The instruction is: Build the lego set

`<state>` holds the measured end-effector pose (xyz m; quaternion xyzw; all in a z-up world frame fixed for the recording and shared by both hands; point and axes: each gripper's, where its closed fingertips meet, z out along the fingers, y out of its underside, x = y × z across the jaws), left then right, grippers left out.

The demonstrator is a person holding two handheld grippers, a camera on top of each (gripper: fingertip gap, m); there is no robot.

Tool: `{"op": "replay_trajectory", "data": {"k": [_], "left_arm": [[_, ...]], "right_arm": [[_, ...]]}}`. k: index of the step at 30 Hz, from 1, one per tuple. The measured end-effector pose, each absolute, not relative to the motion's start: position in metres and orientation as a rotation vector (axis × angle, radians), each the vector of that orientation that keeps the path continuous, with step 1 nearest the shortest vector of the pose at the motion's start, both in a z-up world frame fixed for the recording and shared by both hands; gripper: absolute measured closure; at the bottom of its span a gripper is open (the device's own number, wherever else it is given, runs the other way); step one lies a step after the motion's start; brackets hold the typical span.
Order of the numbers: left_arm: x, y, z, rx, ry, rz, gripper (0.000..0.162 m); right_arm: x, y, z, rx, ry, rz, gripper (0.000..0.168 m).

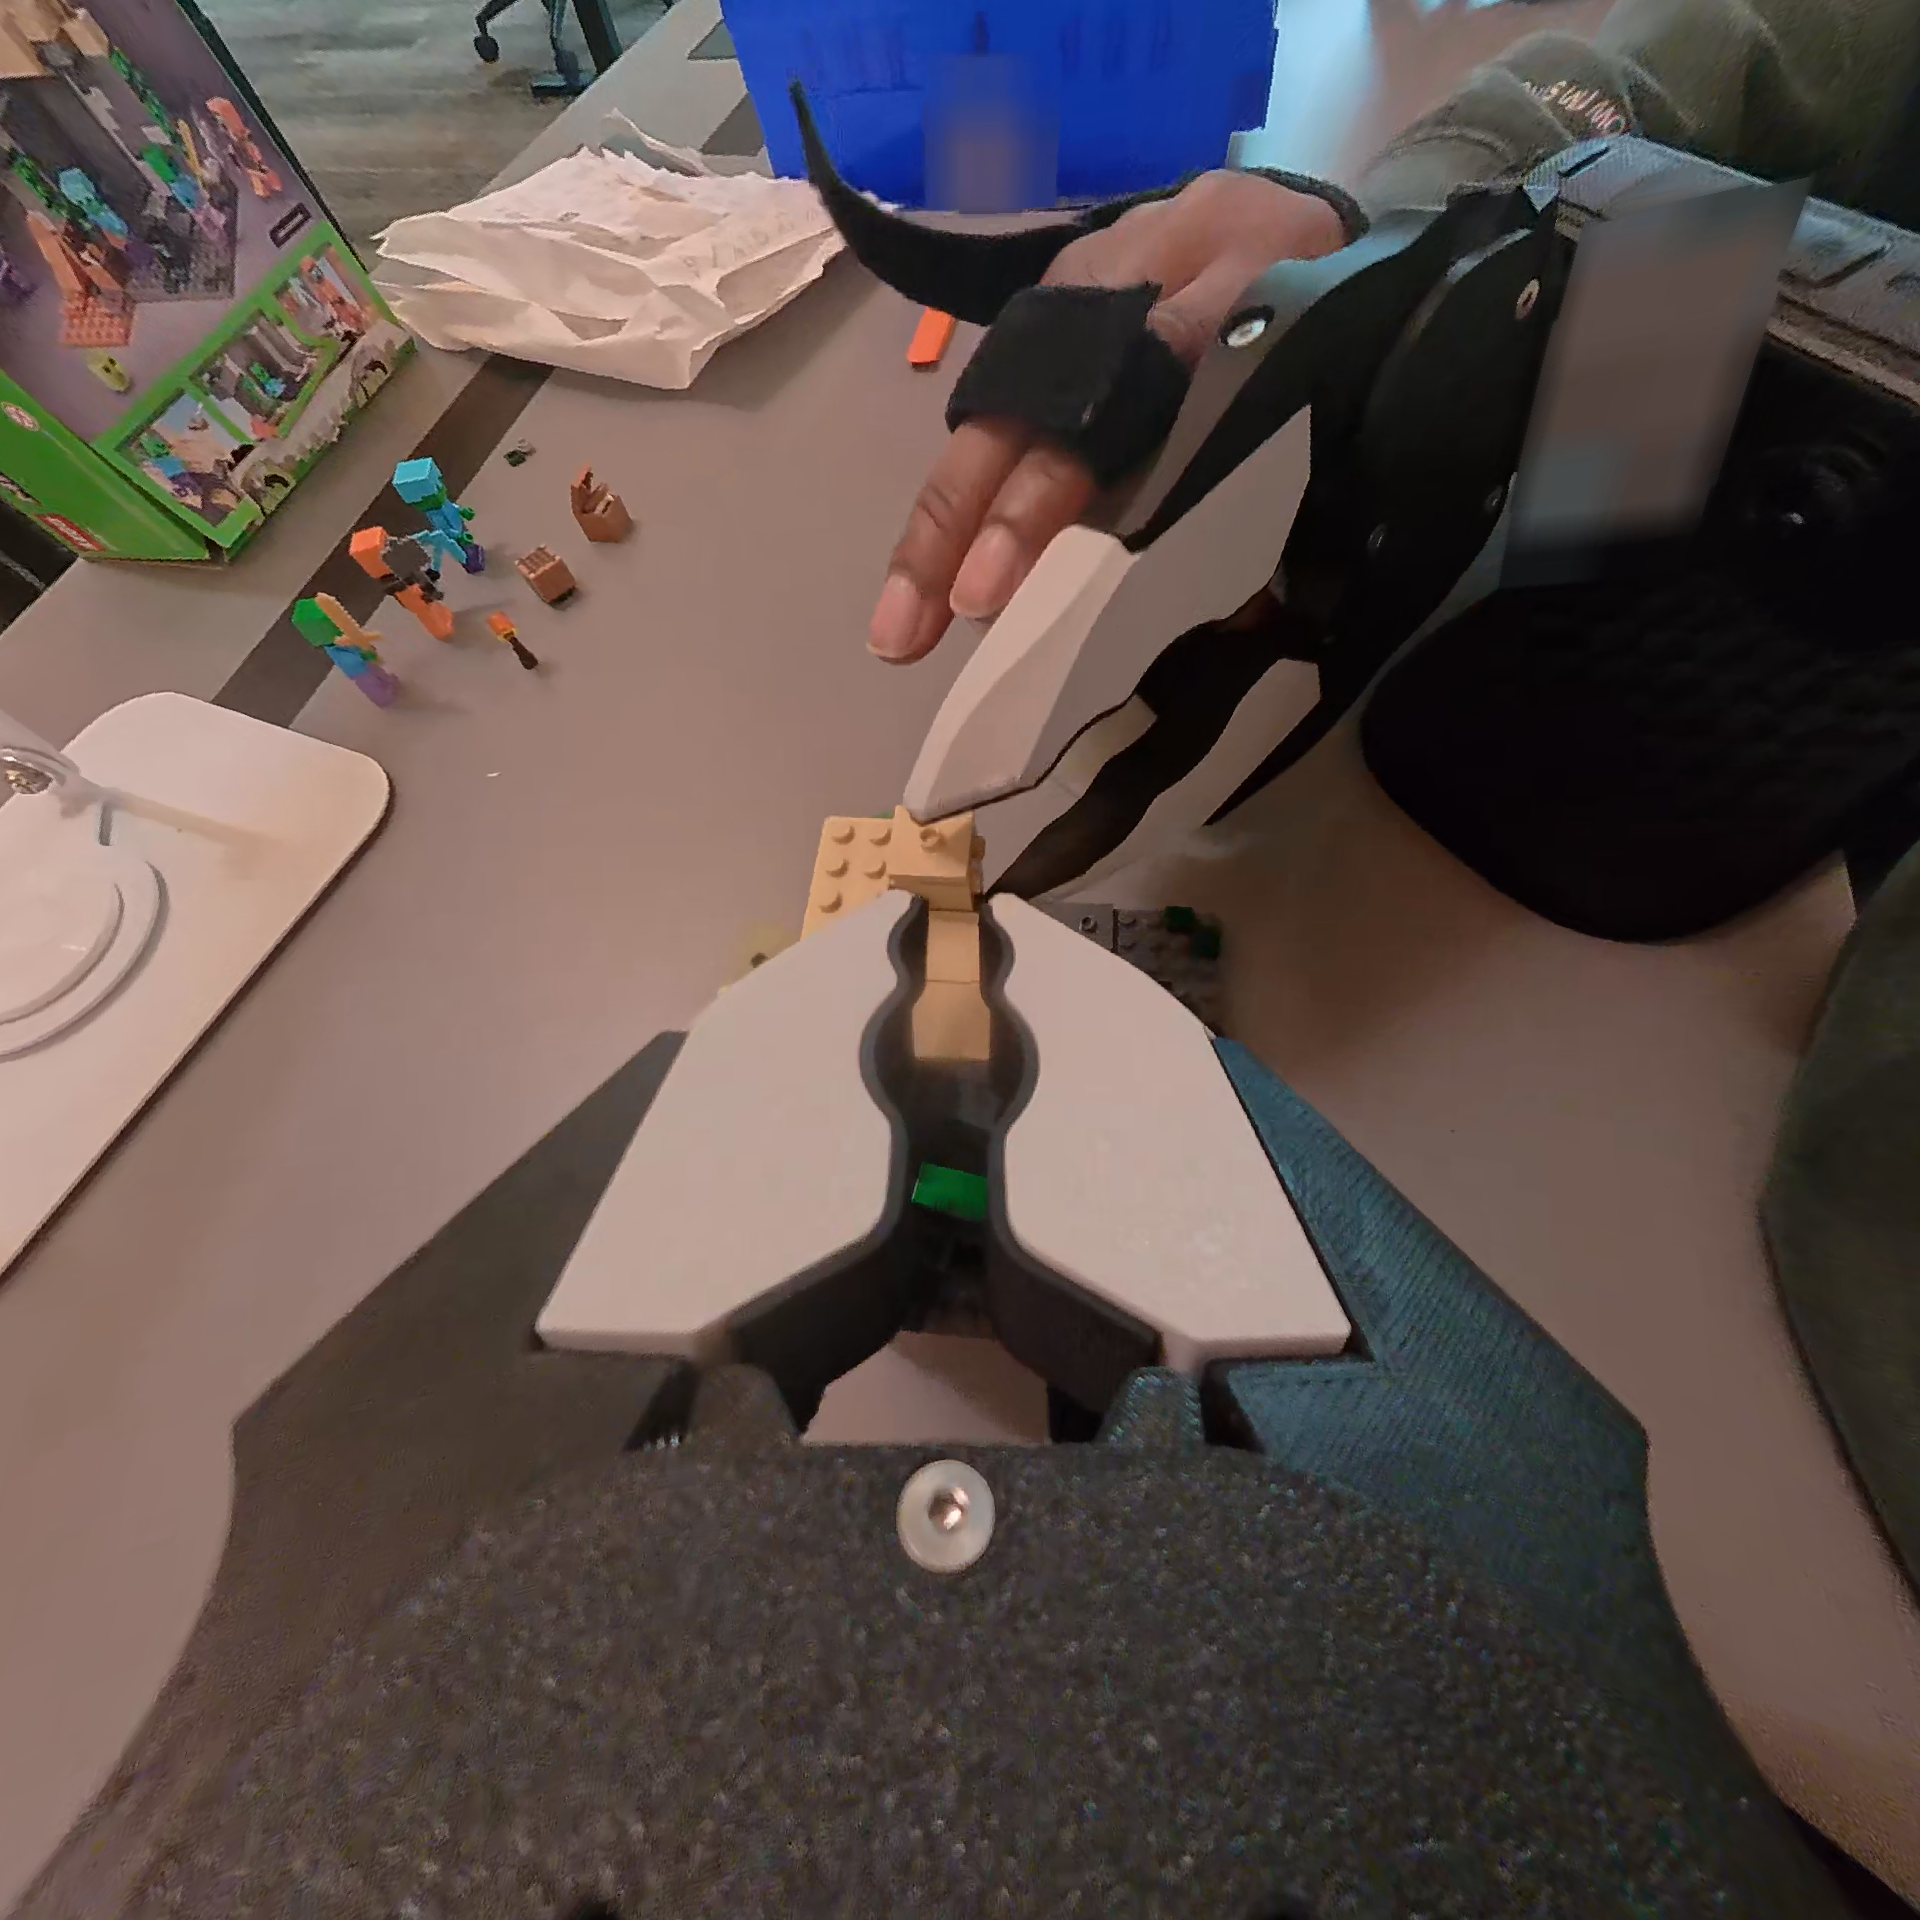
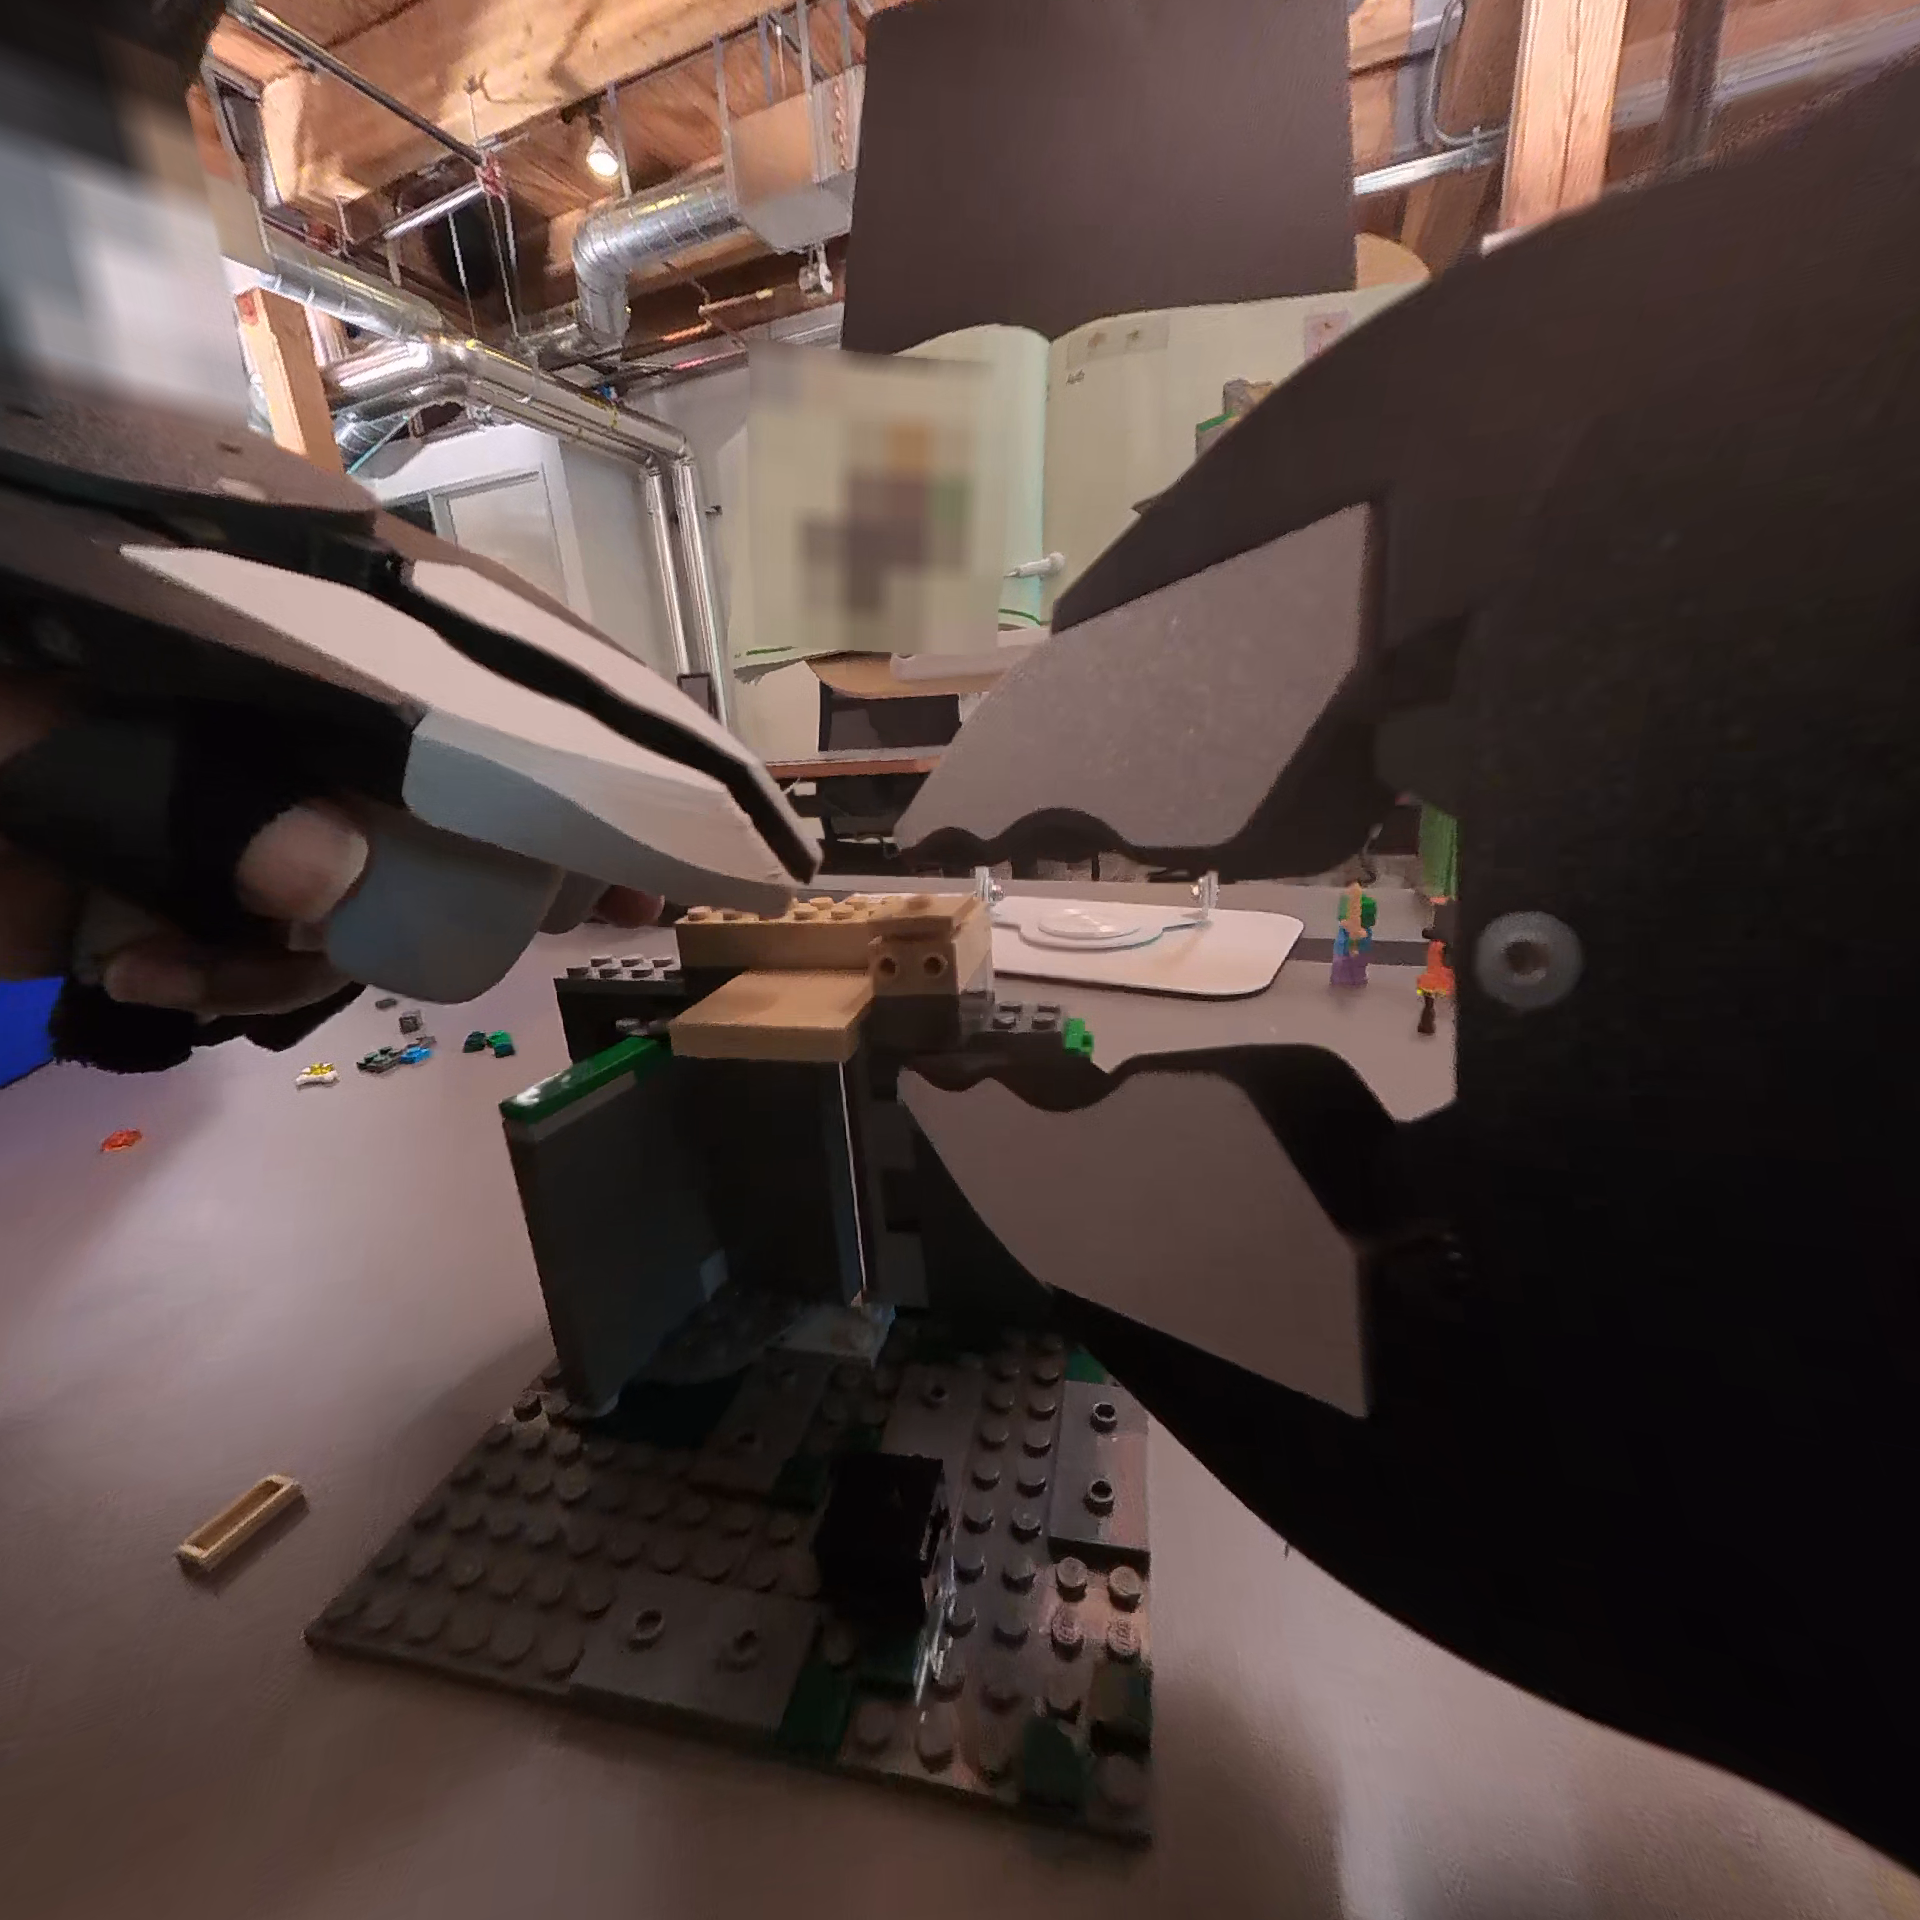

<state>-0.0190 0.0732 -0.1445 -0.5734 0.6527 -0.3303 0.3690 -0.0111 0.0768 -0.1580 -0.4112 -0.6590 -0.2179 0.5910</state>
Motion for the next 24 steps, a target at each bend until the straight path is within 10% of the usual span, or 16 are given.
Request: {"op": "replay_trajectory", "data": {"k": [24], "left_arm": [[-0.023, 0.077, -0.143, -1.486, 1.637, -0.867, 0.154]], "right_arm": [[-0.005, 0.100, -0.162, -0.932, -1.476, -0.664, 0.127]]}}
